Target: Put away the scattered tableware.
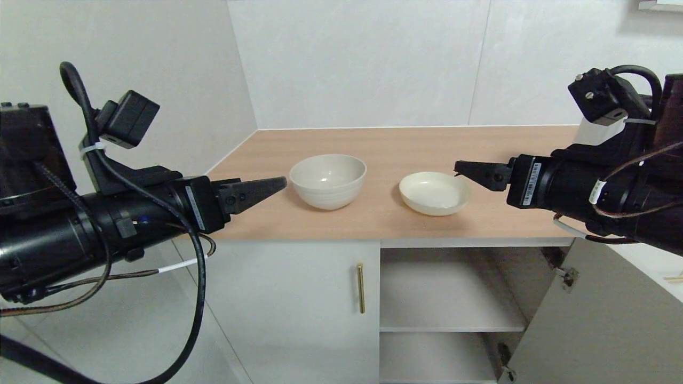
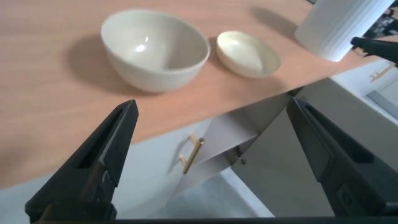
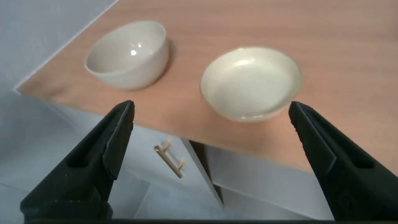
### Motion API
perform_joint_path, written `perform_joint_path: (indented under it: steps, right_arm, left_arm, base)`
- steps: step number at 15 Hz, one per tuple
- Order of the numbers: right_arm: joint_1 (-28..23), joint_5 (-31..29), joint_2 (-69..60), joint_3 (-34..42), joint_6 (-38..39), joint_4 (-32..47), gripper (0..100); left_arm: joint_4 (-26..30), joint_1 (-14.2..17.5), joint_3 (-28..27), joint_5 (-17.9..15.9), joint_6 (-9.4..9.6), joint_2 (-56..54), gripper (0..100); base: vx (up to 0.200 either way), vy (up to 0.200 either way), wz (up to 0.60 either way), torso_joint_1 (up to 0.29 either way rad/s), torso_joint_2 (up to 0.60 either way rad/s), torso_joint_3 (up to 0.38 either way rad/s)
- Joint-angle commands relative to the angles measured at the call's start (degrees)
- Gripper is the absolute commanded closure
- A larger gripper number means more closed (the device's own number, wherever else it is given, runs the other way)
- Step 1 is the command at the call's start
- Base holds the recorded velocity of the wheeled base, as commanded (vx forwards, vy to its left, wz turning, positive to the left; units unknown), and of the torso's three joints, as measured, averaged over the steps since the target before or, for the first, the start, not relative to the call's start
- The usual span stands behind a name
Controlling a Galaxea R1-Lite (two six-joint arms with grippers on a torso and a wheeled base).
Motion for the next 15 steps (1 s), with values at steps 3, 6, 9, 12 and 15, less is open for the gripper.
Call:
perform_joint_path:
  steps: [3, 6, 9, 12, 15]
  right_arm:
    - [0.01, -0.02, 2.39, -1.5, 0.02, -0.12, 0]
    - [-0.78, -0.02, 4.94, -3.25, 0.02, -0.12, 0]
    - [-3.77, 0.07, 8.9, -5.89, 0.11, -0.47, 0]
    - [-7.82, 0.34, 14.43, -11.69, 0.11, -0.3, 0]
    - [-9.92, -1.07, 18.65, -13.45, 0.46, 1.9, 0]
  left_arm:
    - [-0.1, -0.02, -1.05, 0.07, -0.04, 1.69, 0]
    - [-0.01, -0.02, -2.19, 0.16, -0.04, 3.63, 0]
    - [0.52, 1.13, -5.97, 0.42, -0.04, 6.79, 0]
    - [9.66, 3.32, -17.31, 1.74, -0.3, 13.03, 0]
    - [26.01, 4.82, -28.91, 6.58, -0.57, 18.3, 0]
  base:
    - [0.0, 0.0, 0.0, 0.172, -0.47, -0.308]
    - [0.0, 0.0, 0.0, 0.193, -0.49, -0.305]
    - [0.0, 0.0, 0.0, 0.209, -0.52, -0.31]
    - [0.0, 0.0, 0.0, 0.115, -0.27, -0.157]
    - [0.0, 0.0, 0.0, 0.015, -0.03, -0.017]
